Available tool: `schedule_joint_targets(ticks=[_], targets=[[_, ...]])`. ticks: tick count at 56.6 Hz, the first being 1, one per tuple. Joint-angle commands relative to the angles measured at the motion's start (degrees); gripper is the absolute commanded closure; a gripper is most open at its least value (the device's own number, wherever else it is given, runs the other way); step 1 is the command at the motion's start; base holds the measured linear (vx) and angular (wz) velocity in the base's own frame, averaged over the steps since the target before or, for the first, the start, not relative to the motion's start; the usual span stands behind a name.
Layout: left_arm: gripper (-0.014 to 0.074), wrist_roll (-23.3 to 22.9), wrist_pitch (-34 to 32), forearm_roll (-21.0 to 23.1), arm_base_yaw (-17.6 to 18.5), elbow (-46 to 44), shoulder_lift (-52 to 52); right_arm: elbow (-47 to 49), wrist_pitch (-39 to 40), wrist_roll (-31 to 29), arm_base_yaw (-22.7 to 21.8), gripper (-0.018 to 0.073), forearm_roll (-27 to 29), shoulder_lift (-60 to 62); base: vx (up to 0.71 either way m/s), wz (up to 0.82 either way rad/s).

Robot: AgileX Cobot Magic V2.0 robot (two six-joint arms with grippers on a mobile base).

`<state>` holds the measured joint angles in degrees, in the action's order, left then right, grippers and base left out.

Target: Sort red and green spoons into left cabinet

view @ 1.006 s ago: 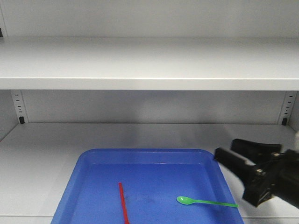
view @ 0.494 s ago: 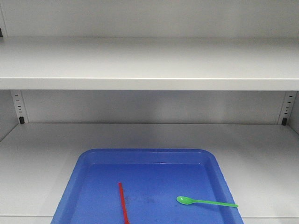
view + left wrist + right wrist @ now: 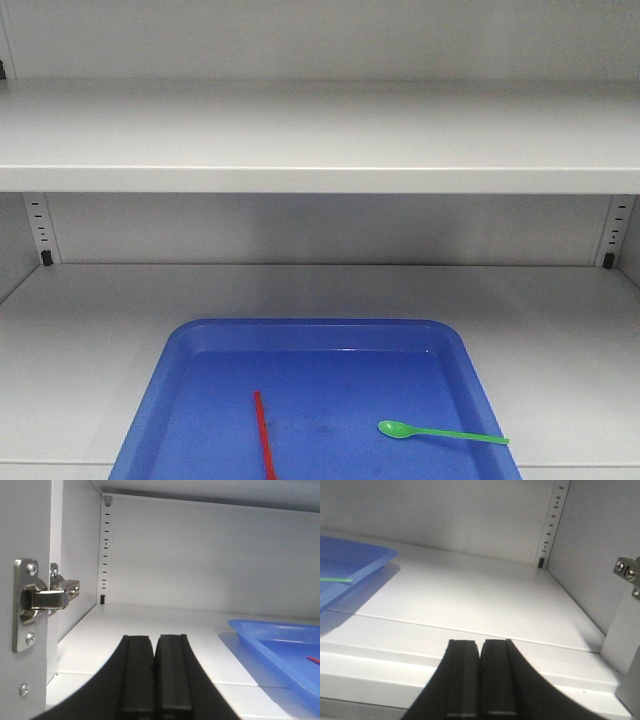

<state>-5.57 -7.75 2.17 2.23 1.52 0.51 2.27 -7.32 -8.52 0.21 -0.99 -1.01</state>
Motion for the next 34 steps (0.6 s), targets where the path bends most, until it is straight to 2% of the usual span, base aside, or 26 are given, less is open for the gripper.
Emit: schedule_joint_targets(ticks=[1, 5, 13, 22, 34], targets=[[0.0603, -0.4, -4.7, 0.4, 0.0, -0.1, 1.2, -2.8, 10.1, 0.8, -0.1, 0.0565, -0.4, 2.7, 0.0, 0.0], [0.0603, -0.4, -4.7, 0.4, 0.0, -0.1, 1.2, -4.8, 13.0, 3.9, 0.0, 0.0565, -0.4, 2.2, 0.0, 0.0], [0.0603, -0.4, -4.7, 0.4, 0.0, -0.1, 1.2, -4.5, 7.3, 10.2, -0.1, 0.0565, -0.3, 2.2, 0.0, 0.0], [0.0603, -0.4, -4.7, 0.4, 0.0, -0.1, 1.2, -4.5, 6.1, 16.1, -0.1, 0.0564, 0.3, 2.2, 0.0, 0.0], [0.0603, -0.4, -4.7, 0.4, 0.0, -0.1, 1.2, -4.5, 6.3, 16.9, -0.1, 0.0564, 0.3, 2.2, 0.0, 0.0]])
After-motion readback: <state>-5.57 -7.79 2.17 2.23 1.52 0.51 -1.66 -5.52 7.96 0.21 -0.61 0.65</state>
